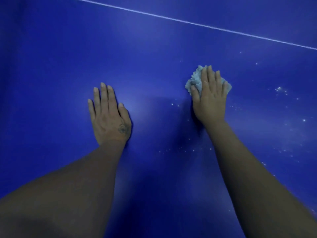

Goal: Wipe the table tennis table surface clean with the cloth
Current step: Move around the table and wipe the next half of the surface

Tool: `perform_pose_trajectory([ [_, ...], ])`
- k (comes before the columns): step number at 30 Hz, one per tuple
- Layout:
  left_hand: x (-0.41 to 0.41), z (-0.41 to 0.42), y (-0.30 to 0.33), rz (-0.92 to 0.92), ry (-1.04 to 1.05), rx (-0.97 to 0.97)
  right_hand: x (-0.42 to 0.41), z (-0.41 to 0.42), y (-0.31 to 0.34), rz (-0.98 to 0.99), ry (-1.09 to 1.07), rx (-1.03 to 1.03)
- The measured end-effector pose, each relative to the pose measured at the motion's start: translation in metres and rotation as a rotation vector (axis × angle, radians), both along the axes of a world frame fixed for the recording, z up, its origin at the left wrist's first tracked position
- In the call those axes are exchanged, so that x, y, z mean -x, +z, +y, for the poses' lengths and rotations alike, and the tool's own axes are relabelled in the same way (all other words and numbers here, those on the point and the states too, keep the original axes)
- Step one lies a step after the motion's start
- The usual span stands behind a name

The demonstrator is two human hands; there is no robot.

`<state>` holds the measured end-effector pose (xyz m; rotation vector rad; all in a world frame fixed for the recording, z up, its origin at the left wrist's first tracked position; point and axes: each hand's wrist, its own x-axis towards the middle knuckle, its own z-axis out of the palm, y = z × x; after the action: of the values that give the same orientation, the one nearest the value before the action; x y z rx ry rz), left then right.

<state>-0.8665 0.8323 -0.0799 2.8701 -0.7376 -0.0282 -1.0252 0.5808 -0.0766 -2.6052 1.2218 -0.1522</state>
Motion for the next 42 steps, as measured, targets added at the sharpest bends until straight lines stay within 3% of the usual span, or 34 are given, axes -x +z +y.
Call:
perform_pose_trajectory([
  [6,0.0,-0.002,0.0,0.007,0.016,0.026,0.009,0.025,-0.004,0.016,-0.03,0.019],
  [13,0.0,-0.002,-0.003,-0.014,0.017,0.038,-0.102,-0.07,-0.003,0.039,-0.02,-0.018],
  [16,-0.001,-0.002,-0.005,-0.016,0.014,0.039,-0.125,-0.064,-0.005,0.06,0.075,-0.021],
  [19,0.0,-0.001,-0.006,-0.027,0.007,0.049,-0.098,-0.008,-0.007,-0.002,0.24,0.089],
  [24,-0.001,-0.001,-0.005,-0.021,0.001,0.07,-0.017,0.104,0.0,-0.026,0.498,-0.002],
  [27,0.0,-0.001,-0.006,-0.03,0.005,0.067,-0.033,0.081,-0.002,-0.021,0.558,0.018],
  [32,-0.001,0.0,-0.008,-0.011,-0.001,0.073,-0.06,0.062,-0.006,-0.03,0.436,0.021],
  [38,-0.002,0.0,-0.009,-0.01,-0.012,0.068,0.009,0.133,0.011,0.035,0.633,-0.076],
  [42,-0.001,0.001,-0.008,-0.014,-0.005,0.06,-0.003,0.096,0.006,0.015,0.709,0.009],
])
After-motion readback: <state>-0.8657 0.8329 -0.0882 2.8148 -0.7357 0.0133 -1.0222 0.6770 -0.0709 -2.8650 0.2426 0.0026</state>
